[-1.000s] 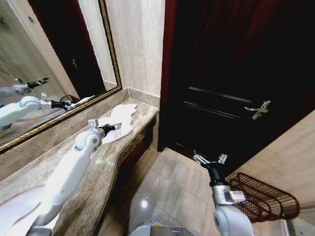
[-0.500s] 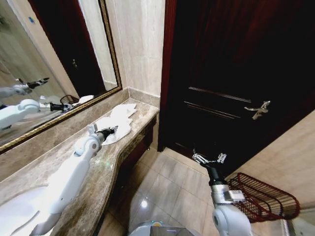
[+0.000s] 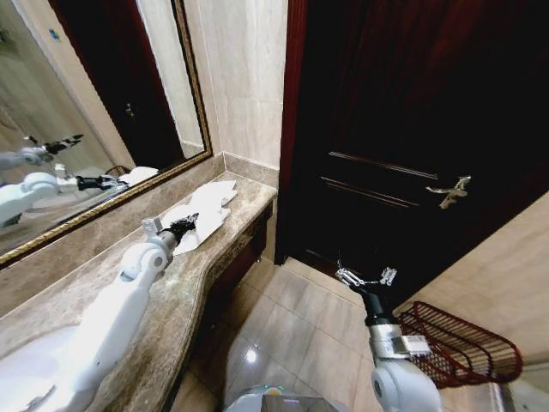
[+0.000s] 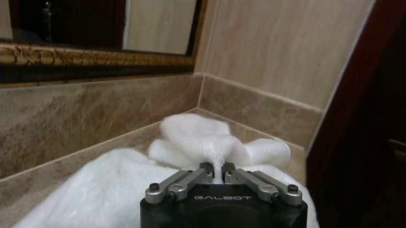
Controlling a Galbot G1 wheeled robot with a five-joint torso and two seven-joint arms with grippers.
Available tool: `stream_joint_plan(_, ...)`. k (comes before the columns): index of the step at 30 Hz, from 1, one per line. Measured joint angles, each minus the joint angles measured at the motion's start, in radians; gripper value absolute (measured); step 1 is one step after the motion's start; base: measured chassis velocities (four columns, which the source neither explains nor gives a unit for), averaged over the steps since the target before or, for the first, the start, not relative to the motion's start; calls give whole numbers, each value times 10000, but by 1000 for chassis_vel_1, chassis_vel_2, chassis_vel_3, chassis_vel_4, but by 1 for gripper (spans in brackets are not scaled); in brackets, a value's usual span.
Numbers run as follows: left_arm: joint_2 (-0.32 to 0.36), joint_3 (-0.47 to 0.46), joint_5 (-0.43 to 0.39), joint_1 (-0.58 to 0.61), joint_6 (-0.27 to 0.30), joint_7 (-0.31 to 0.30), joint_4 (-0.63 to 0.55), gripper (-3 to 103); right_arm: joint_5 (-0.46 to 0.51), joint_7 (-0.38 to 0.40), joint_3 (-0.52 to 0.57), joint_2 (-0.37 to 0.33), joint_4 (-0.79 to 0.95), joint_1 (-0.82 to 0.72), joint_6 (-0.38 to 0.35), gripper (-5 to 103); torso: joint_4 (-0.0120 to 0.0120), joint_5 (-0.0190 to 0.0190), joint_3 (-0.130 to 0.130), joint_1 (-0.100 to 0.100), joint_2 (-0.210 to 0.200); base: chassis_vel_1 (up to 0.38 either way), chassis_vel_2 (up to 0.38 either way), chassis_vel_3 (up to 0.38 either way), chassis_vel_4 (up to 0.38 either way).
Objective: Discard the used towel into the hamper.
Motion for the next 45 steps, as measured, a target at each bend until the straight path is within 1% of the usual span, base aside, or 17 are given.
stream_joint_plan(4,-74,-437,-86,675,0,-41,-871,4,-45,100,-32,90,53,-43,-24,100,0,0,0,0,0,0,0,0,0)
stream_joint_plan(6,-81,-483,-115,744,0,-55,-952,4,-45,142,-41,101,64,-43,-38,100,0,0,0,0,0,0,0,0,0)
stream_joint_plan(9,-157,-1129,-308,1555,8,-204,-2302,4,-15,369,-80,133,146,27,-127,100,1,-1,0,0,0,0,0,0,0)
stream_joint_plan(16,-270,-1923,-127,2570,-210,-251,-4064,4,134,461,-69,63,174,155,-131,100,0,-4,0,0,0,0,0,0,0)
stream_joint_plan(20,-403,-2209,-54,2995,-255,-325,-4710,4,170,549,-60,66,266,113,-131,100,0,-1,-1,0,0,0,0,0,0)
stream_joint_plan(23,-685,-2674,40,3745,-176,-327,-5809,4,397,623,57,16,527,63,-178,100,0,1,-1,-1,1,0,0,0,0)
stream_joint_plan(26,-811,-2739,45,4024,-124,-305,-6003,4,462,627,95,1,557,98,-198,100,1,4,-2,-1,1,0,0,0,0)
stream_joint_plan(28,-1266,-2668,290,4643,-10,-187,-6089,4,505,629,102,18,564,180,-225,100,1,-3,-1,0,1,0,0,0,0)
stream_joint_plan(30,-1403,-2618,396,4772,4,-148,-6089,4,505,627,87,36,563,188,-225,100,1,-2,-1,0,1,0,0,0,0)
stream_joint_plan(31,-1846,-2452,802,5159,-4,-5,-6089,4,481,622,25,120,563,180,-226,100,0,-4,0,0,0,0,0,0,0)
stream_joint_plan(32,-1846,-2452,802,5159,-4,-5,-6089,4,481,622,25,120,563,180,-226,100,0,-4,0,0,0,0,0,0,0)
stream_joint_plan(36,-2684,-2207,1591,5987,-172,346,-6058,4,355,619,-105,384,603,107,-215,100,1,-2,-1,0,1,0,0,0,0)
stream_joint_plan(37,-2684,-2207,1591,5987,-172,346,-6058,4,355,619,-105,384,603,107,-215,100,1,-2,-1,0,1,0,0,0,0)
stream_joint_plan(40,-3363,-2183,2276,6336,-335,685,-6030,4,299,615,-147,487,651,110,-196,100,0,-1,0,0,1,0,0,0,0)
stream_joint_plan(41,-3363,-2183,2276,6336,-335,685,-6030,4,299,615,-147,487,651,110,-196,100,0,-1,0,0,1,0,0,0,0)
stream_joint_plan(44,-4080,-2004,3117,6774,-691,958,-6013,4,299,593,-142,492,708,128,-159,100,-1,-2,0,0,1,0,0,0,0)
stream_joint_plan(45,-4080,-2004,3117,6774,-691,958,-6013,4,299,593,-142,492,708,128,-159,100,-1,-2,0,0,1,0,0,0,0)
